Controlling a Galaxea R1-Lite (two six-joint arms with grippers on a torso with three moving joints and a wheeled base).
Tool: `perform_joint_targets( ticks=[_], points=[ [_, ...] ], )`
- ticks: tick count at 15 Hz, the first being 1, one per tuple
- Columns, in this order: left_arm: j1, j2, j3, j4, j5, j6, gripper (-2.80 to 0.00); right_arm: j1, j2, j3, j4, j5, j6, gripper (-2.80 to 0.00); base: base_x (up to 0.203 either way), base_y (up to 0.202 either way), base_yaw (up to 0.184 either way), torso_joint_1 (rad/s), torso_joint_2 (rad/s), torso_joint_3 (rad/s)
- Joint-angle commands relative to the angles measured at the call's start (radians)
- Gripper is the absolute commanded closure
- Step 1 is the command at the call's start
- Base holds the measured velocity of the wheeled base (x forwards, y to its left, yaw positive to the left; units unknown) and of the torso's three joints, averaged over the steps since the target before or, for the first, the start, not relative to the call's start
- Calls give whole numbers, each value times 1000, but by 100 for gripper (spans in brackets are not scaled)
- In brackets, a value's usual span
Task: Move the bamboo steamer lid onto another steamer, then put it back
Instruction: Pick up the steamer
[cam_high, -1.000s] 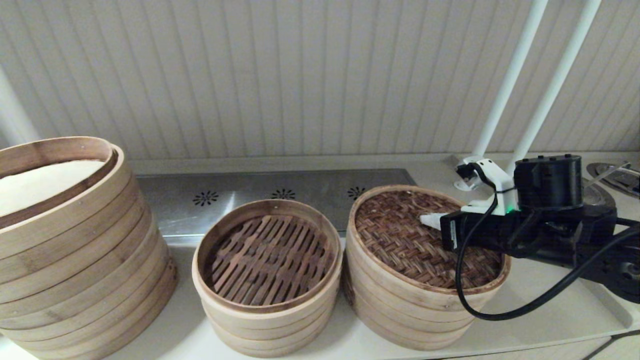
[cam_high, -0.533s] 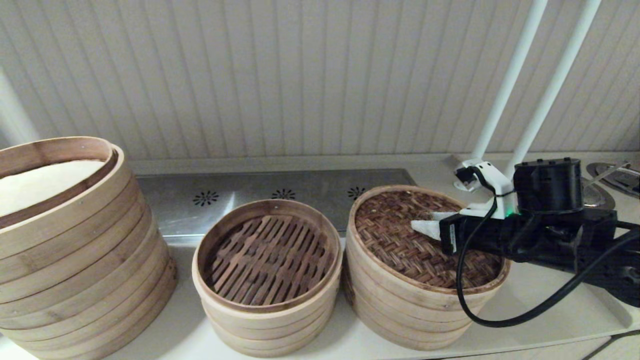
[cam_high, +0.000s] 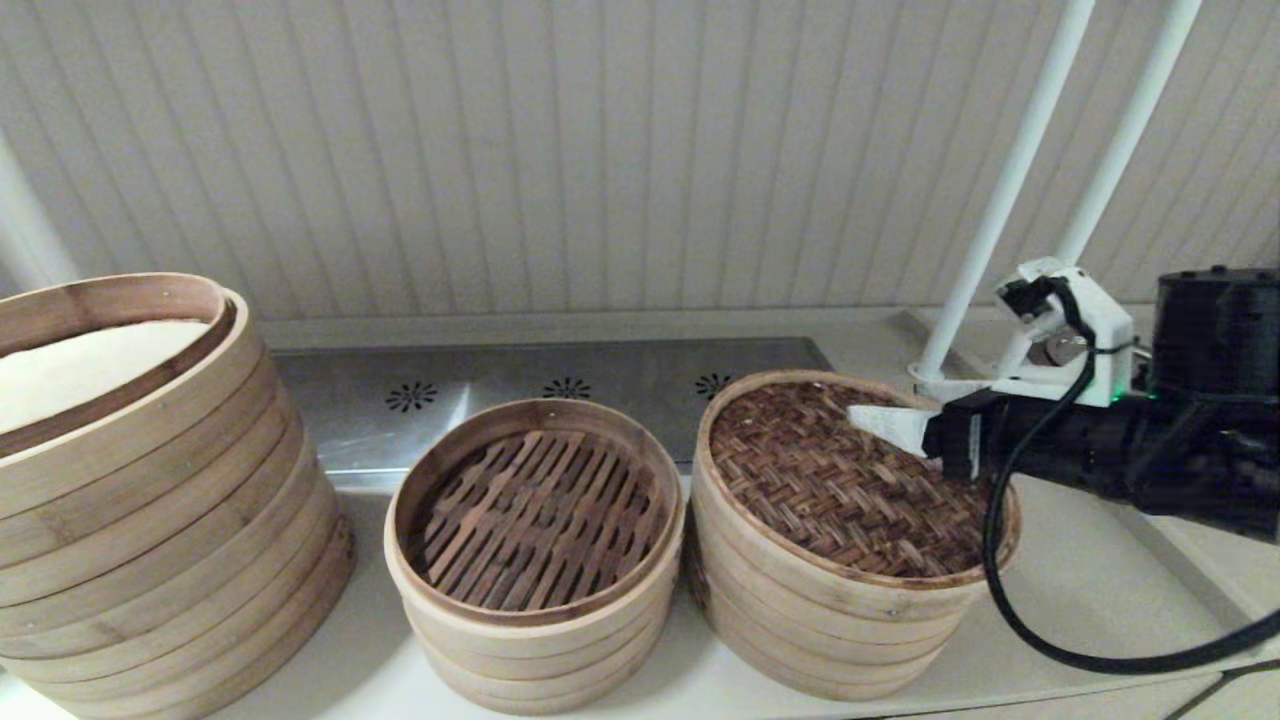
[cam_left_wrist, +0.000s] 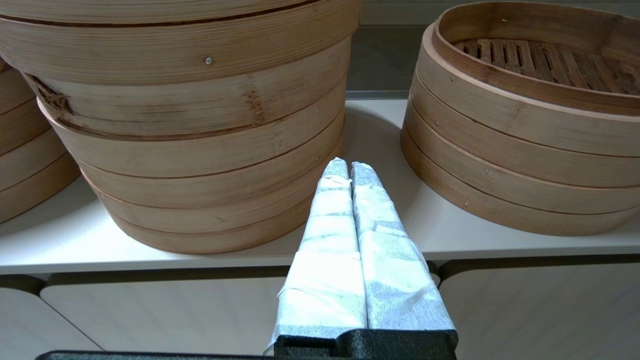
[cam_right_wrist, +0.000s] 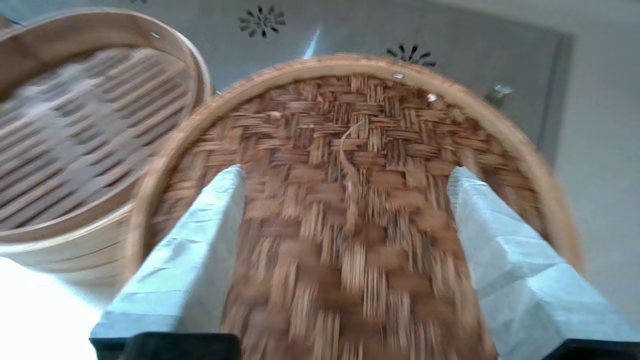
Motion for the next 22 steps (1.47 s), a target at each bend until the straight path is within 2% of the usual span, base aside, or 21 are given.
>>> perform_joint_targets(
  ticks=[1, 2, 3, 5, 6, 10, 13, 14, 18, 20, 22],
  points=[
    [0, 2, 0, 0, 0, 0, 0, -2, -124, 5, 33, -1, 0, -280, 0, 0, 0, 0, 0, 0],
    [0, 2, 0, 0, 0, 0, 0, -3, -178, 6, 73, -3, 1, -280, 0, 0, 0, 0, 0, 0],
    [0, 2, 0, 0, 0, 0, 0, -3, -231, 7, 113, -7, 3, 0, 0, 0, 0, 0, 0, 0],
    [0, 2, 0, 0, 0, 0, 0, -7, -340, 14, 214, -44, 7, 0, 0, 0, 0, 0, 0, 0],
    [0, 2, 0, 0, 0, 0, 0, -7, -390, 27, 258, -93, 9, 0, 0, 0, 0, 0, 0, 0],
    [0, 2, 0, 0, 0, 0, 0, -5, -573, 187, 312, -415, 16, 0, 0, 0, 0, 0, 0, 0],
    [0, 2, 0, 0, 0, 0, 0, -15, -706, 341, 316, -600, 19, 0, 0, 0, 0, 0, 0, 0],
    [0, 2, 0, 0, 0, 0, 0, -46, -745, 383, 319, -649, 21, 0, 0, 0, 0, 0, 0, 0],
    [0, 2, 0, 0, 0, 0, 0, -269, -897, 464, 364, -686, 19, 0, 0, 0, 0, 0, 0, 0],
    [0, 2, 0, 0, 0, 0, 0, -306, -1005, 470, 441, -673, 9, 0, 0, 0, 0, 0, 0, 0],
    [0, 2, 0, 0, 0, 0, 0, -302, -1117, 485, 488, -597, 1, 0, 0, 0, 0, 0, 0, 0]
  ],
)
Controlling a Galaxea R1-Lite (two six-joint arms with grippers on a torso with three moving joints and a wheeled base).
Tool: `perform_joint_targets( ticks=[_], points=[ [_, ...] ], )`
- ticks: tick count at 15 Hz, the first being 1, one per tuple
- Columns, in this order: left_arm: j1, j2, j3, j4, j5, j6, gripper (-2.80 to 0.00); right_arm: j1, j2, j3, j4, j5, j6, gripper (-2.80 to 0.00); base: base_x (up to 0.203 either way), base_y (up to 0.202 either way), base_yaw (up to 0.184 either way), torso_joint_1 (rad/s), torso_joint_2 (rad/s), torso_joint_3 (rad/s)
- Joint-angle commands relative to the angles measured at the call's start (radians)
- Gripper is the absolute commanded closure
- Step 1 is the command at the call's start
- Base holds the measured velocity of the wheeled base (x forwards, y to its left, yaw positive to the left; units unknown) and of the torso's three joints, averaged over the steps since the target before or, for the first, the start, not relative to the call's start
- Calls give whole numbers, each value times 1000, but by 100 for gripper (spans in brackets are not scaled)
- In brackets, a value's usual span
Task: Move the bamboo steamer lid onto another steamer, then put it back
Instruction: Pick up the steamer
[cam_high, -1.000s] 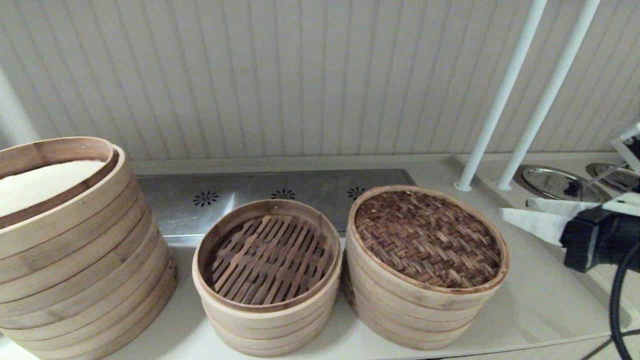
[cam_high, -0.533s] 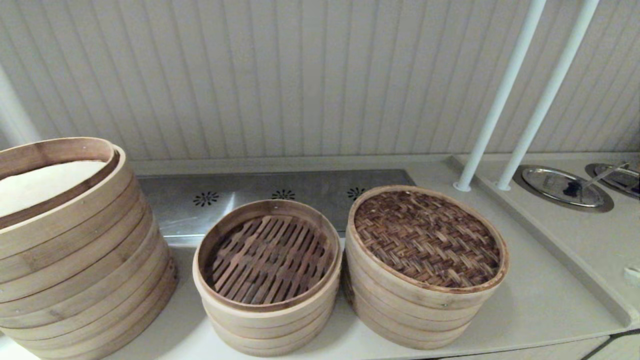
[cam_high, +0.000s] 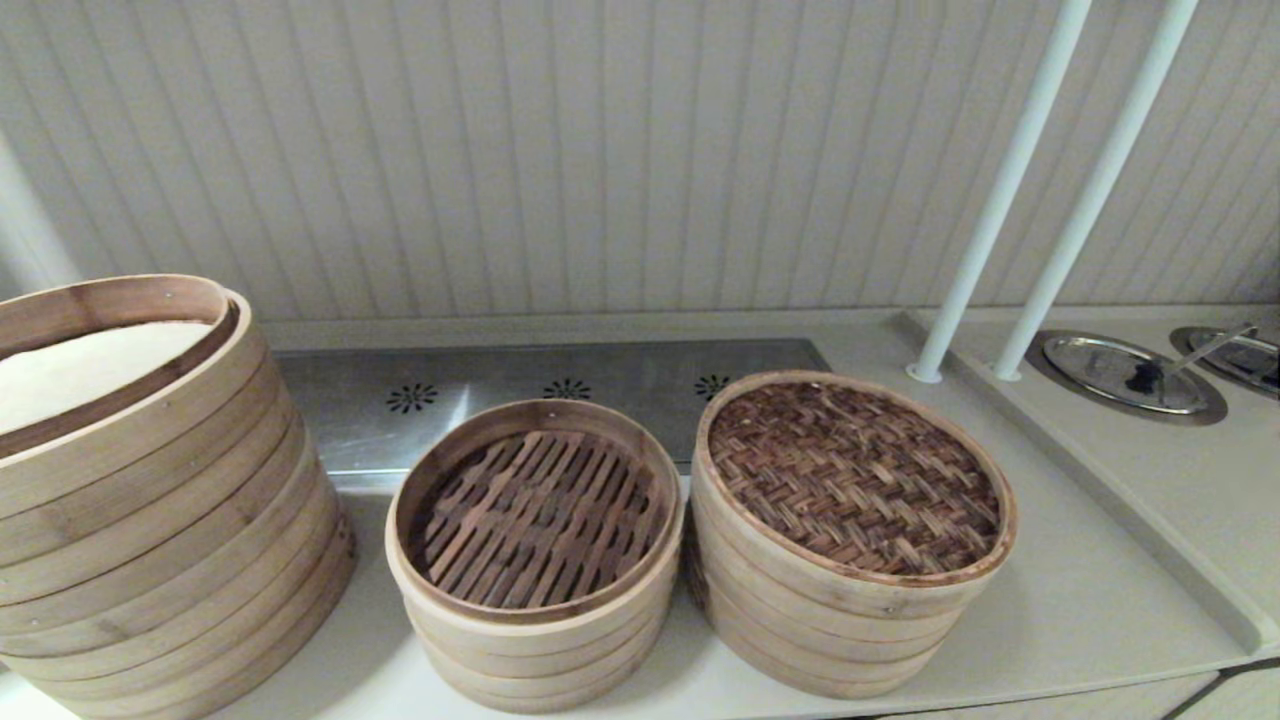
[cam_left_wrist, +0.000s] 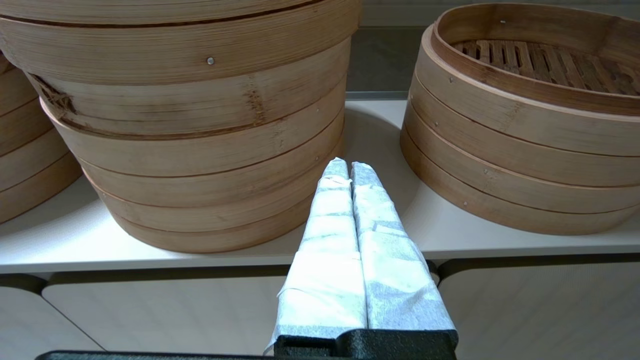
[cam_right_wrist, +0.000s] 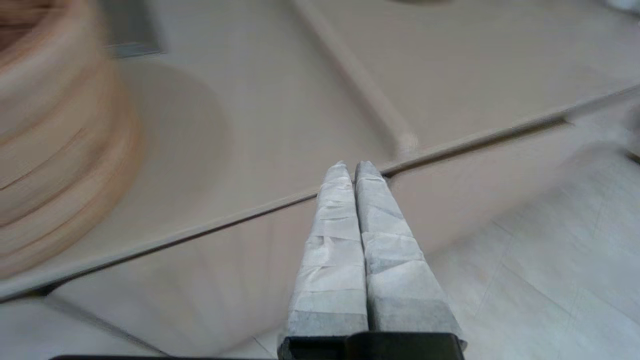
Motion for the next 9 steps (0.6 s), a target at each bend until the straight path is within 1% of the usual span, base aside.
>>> perform_joint_targets(
  ticks=[1, 3, 4, 5, 7, 9],
  points=[
    [0, 2, 0, 0, 0, 0, 0, 3, -155, 24, 12, 92, -3, 0, 0, 0, 0, 0, 0, 0],
    [0, 2, 0, 0, 0, 0, 0, 9, -244, 93, 21, 276, -5, 0, 0, 0, 0, 0, 0, 0],
    [0, 2, 0, 0, 0, 0, 0, 8, -273, 131, 19, 336, -5, 0, 0, 0, 0, 0, 0, 0],
    [0, 2, 0, 0, 0, 0, 0, 8, -308, 158, 17, 376, -6, 0, 0, 0, 0, 0, 0, 0],
    [0, 2, 0, 0, 0, 0, 0, 9, -369, 197, 11, 426, -8, 0, 0, 0, 0, 0, 0, 0],
    [0, 2, 0, 0, 0, 0, 0, 9, -413, 245, 5, 435, -23, 0, 0, 0, 0, 0, 0, 0]
  ],
)
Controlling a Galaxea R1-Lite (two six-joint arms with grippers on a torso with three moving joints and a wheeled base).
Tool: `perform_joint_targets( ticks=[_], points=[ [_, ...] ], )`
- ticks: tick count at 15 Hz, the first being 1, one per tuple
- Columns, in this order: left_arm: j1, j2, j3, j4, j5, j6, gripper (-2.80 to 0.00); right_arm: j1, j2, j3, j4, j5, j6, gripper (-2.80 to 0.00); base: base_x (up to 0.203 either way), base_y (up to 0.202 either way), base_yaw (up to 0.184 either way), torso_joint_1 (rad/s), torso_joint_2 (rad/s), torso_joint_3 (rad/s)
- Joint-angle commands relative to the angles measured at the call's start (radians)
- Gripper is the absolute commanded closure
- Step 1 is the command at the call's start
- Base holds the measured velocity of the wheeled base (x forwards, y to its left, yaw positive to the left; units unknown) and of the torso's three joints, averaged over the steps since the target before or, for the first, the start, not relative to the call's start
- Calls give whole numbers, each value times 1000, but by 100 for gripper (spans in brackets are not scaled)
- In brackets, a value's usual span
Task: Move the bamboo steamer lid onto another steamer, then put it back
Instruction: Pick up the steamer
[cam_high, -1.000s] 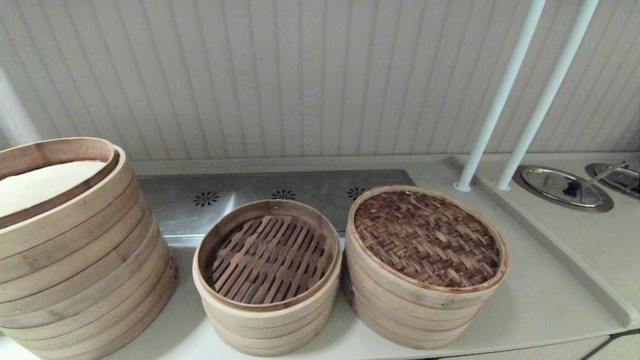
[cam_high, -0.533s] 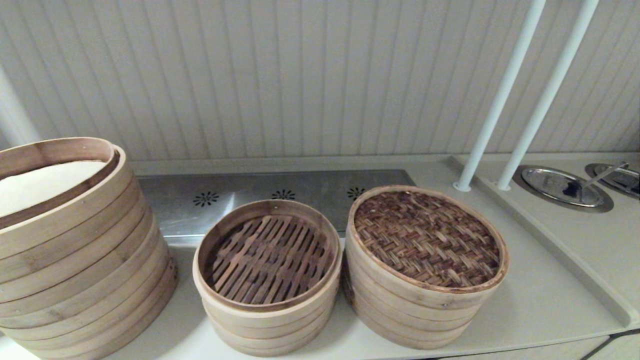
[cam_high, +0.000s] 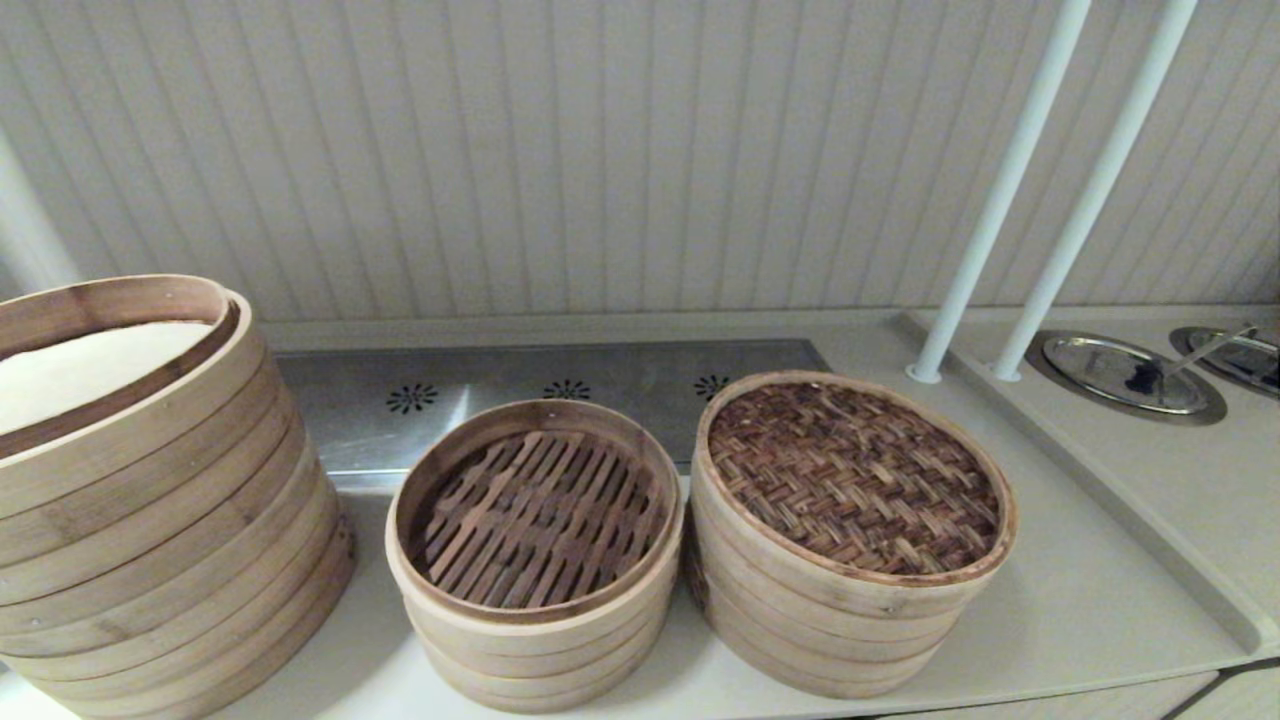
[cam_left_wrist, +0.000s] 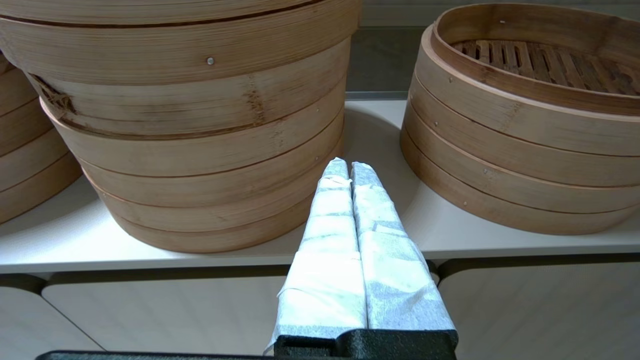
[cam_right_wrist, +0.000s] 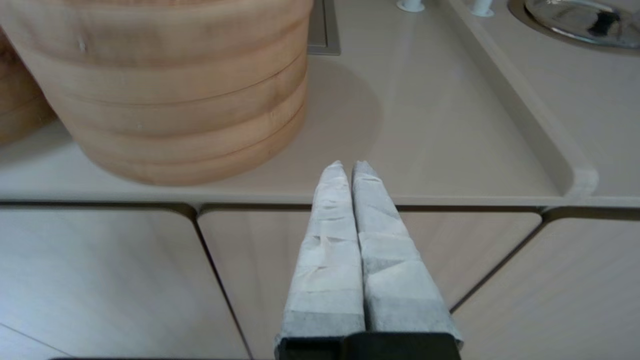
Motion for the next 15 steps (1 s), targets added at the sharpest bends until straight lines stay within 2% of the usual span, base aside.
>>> perform_joint_targets(
  ticks=[1, 3, 6, 11, 15],
  points=[
    [0, 2, 0, 0, 0, 0, 0, 0, -54, 49, -28, 1, -20, 0, 0, 0, 0, 0, 0, 0],
    [0, 2, 0, 0, 0, 0, 0, -3, -56, 68, -81, 1, -22, 0, 0, 0, 0, 0, 0, 0],
    [0, 2, 0, 0, 0, 0, 0, 0, -54, 69, -79, 1, -22, 0, 0, 0, 0, 0, 0, 0],
    [0, 2, 0, 0, 0, 0, 0, 0, -53, 69, -81, -6, 37, 0, 0, 0, 0, 0, 0, 0],
    [0, 2, 0, 0, 0, 0, 0, 0, -53, 69, -81, -7, 39, 0, 0, 0, 0, 0, 0, 0]
  ],
)
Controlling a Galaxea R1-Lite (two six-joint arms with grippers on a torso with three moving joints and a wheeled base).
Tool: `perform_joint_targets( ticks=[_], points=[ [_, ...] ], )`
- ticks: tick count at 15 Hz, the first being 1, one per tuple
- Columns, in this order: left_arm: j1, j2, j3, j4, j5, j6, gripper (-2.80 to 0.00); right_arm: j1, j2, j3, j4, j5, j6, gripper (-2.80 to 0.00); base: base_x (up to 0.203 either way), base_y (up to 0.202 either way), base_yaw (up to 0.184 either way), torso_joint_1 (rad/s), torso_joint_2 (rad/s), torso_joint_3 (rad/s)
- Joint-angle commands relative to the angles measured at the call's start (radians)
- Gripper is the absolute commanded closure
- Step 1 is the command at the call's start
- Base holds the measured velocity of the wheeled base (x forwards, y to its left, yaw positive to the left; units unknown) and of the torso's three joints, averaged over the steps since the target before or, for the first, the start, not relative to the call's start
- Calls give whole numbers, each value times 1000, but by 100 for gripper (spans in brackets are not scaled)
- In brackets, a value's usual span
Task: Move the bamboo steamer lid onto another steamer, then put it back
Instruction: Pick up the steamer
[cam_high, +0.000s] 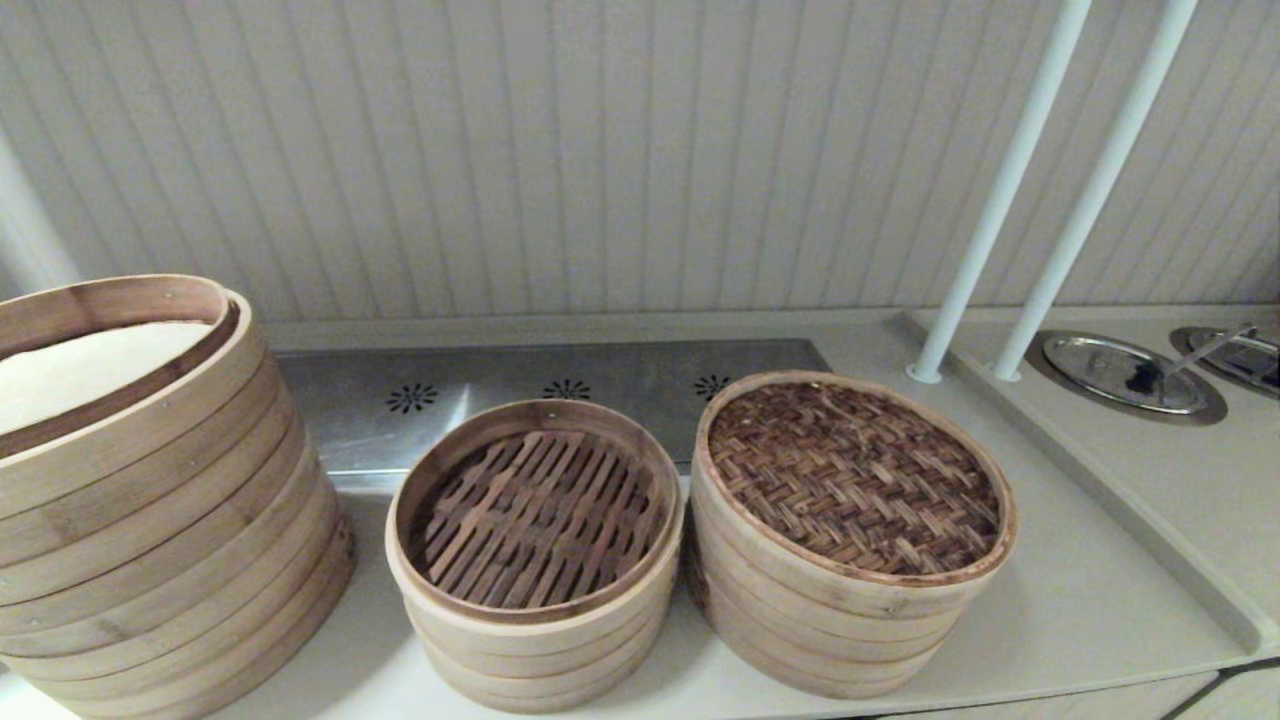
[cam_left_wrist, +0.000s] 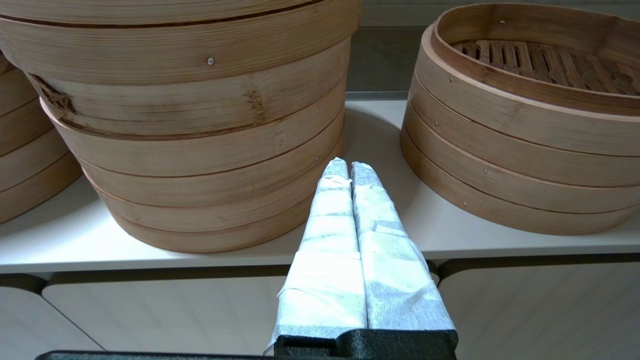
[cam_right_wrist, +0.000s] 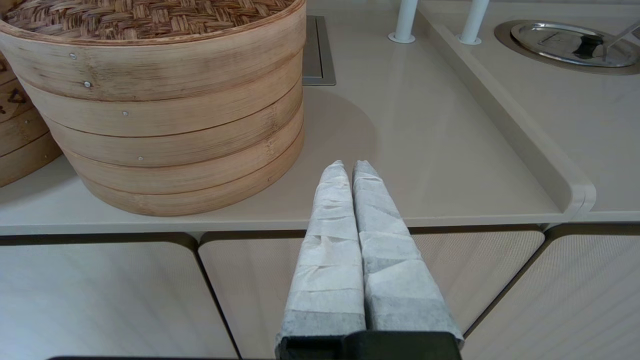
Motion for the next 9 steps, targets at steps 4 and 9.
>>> perform_joint_targets(
  ticks=[4, 9],
  points=[
    [0, 2, 0, 0, 0, 0, 0, 0, 2, 0, 0, 1, 2, 0, 0, 0, 0, 0, 0, 0],
    [0, 2, 0, 0, 0, 0, 0, -1, 4, -12, 7, -5, -8, 0, 0, 0, 0, 0, 0, 0]
  ],
)
